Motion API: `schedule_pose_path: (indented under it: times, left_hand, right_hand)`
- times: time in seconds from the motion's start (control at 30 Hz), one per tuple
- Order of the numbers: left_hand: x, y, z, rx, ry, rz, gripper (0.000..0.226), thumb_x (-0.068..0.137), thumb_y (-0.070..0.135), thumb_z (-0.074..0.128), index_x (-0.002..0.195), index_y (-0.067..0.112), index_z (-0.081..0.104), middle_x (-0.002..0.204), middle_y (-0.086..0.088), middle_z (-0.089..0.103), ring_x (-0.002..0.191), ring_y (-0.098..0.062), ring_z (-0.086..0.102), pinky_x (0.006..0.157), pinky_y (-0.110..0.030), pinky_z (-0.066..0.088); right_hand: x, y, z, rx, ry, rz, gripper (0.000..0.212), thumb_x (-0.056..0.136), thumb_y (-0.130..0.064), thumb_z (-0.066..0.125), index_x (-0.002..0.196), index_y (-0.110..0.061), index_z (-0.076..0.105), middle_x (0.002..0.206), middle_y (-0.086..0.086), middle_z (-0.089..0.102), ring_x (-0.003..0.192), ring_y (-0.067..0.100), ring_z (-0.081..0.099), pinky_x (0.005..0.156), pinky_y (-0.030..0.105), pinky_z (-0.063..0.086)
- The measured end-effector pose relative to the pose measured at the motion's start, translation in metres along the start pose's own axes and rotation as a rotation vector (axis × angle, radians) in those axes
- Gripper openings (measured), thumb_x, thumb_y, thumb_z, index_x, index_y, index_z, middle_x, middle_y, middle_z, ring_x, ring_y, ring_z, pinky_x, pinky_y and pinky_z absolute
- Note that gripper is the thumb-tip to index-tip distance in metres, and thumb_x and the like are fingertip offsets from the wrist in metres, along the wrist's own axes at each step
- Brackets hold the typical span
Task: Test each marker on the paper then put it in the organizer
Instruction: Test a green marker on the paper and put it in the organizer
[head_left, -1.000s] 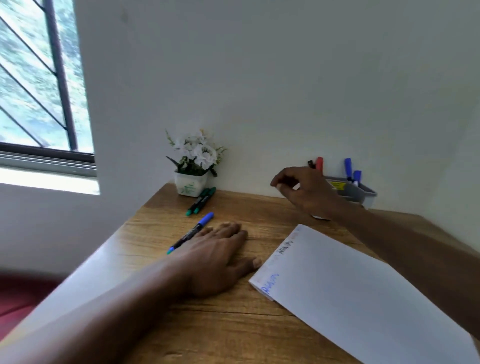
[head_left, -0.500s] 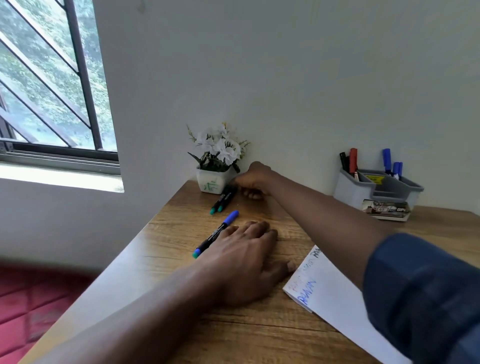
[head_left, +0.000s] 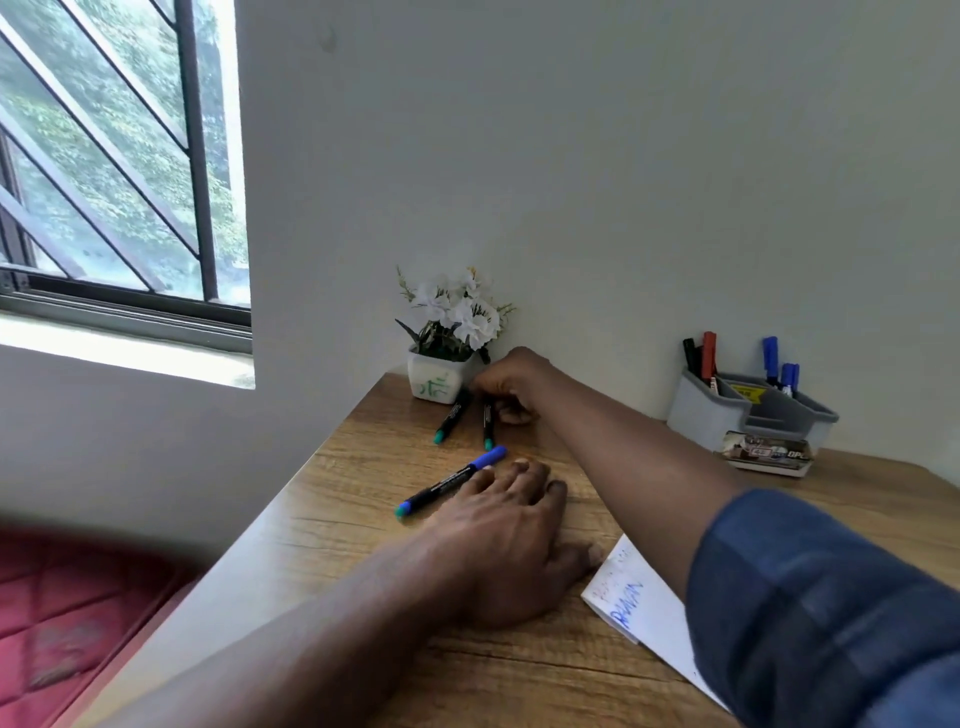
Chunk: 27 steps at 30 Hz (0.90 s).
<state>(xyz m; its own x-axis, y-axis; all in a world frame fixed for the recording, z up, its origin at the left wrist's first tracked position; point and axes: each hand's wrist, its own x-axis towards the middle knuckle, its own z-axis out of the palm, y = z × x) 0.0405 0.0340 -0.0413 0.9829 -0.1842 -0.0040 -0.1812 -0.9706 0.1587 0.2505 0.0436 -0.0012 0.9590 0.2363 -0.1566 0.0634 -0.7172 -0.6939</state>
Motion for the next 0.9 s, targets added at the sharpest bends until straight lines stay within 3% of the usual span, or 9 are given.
schedule_pose_path:
  times: [0.13, 0.3, 0.5, 0.6, 0.67, 0.83, 0.9]
  left_hand:
    - [0.0, 0.0, -0.001, -0.006, -0.014, -0.004, 0.082, 0.099, 0.07, 0.022, 0.162, 0.022, 0.002, 0.17, 0.0, -0.007, 0.156, -0.016, -0.011, 0.127, -0.041, -0.001]
    - [-0.001, 0.0, 0.0, -0.014, 0.015, 0.004, 0.082, 0.098, 0.071, 0.024, 0.162, 0.023, 0.006, 0.17, 0.0, -0.003, 0.156, -0.015, -0.009, 0.126, -0.038, -0.001]
    - [-0.004, -0.001, -0.001, -0.08, 0.1, 0.015, 0.081, 0.095, 0.073, 0.033, 0.161, 0.028, 0.019, 0.17, 0.006, 0.007, 0.156, -0.01, 0.002, 0.126, -0.033, 0.006]
    - [-0.006, 0.001, -0.003, -0.089, 0.131, 0.022, 0.079, 0.095, 0.072, 0.037, 0.159, 0.028, 0.026, 0.169, 0.007, 0.015, 0.155, -0.009, 0.011, 0.124, -0.03, 0.013]
    - [-0.006, 0.001, -0.003, -0.099, 0.15, 0.024, 0.078, 0.095, 0.071, 0.039, 0.158, 0.028, 0.029, 0.168, 0.008, 0.02, 0.153, -0.008, 0.016, 0.122, -0.028, 0.015]
    - [-0.009, 0.002, 0.0, -0.116, 0.288, 0.041, 0.073, 0.094, 0.067, 0.048, 0.156, 0.034, 0.031, 0.158, 0.016, 0.038, 0.144, -0.005, 0.035, 0.116, -0.026, 0.031]
    - [-0.012, 0.003, 0.0, -0.117, 0.399, 0.084, 0.067, 0.094, 0.061, 0.052, 0.153, 0.037, 0.035, 0.149, 0.018, 0.049, 0.137, -0.003, 0.045, 0.11, -0.028, 0.04]
  right_hand:
    - [-0.012, 0.005, -0.023, 0.271, -0.038, 0.001, 0.012, 0.085, -0.015, 0.07, 0.087, -0.008, 0.06, 0.08, 0.011, 0.065, 0.068, 0.022, 0.064, 0.061, 0.031, 0.057]
    - [-0.039, 0.007, -0.075, 0.598, 0.14, -0.301, 0.016, 0.089, -0.012, 0.072, 0.097, -0.001, 0.063, 0.081, 0.019, 0.076, 0.061, 0.022, 0.072, 0.063, 0.036, 0.063]
    - [-0.113, 0.055, -0.121, 0.253, 0.337, -0.672, 0.005, 0.093, -0.022, 0.071, 0.098, -0.022, 0.071, 0.079, 0.005, 0.075, 0.066, 0.018, 0.072, 0.066, 0.033, 0.062]
    - [-0.15, 0.104, -0.12, 0.024, 0.367, -0.776, 0.014, 0.096, -0.024, 0.068, 0.108, -0.029, 0.071, 0.081, -0.004, 0.072, 0.07, 0.007, 0.067, 0.061, 0.017, 0.053]
    - [-0.167, 0.134, -0.114, -0.088, 0.359, -0.813, 0.021, 0.097, -0.024, 0.066, 0.117, -0.023, 0.072, 0.089, -0.007, 0.072, 0.076, 0.003, 0.066, 0.066, 0.014, 0.051]
    - [-0.174, 0.178, -0.095, -0.205, 0.326, -0.871, 0.026, 0.099, -0.03, 0.058, 0.118, -0.021, 0.072, 0.093, -0.01, 0.073, 0.077, 0.0, 0.062, 0.068, 0.016, 0.048]
    - [-0.172, 0.184, -0.089, -0.328, 0.292, -0.939, 0.034, 0.098, -0.035, 0.053, 0.125, -0.023, 0.07, 0.107, -0.007, 0.075, 0.089, 0.007, 0.066, 0.076, 0.027, 0.053]
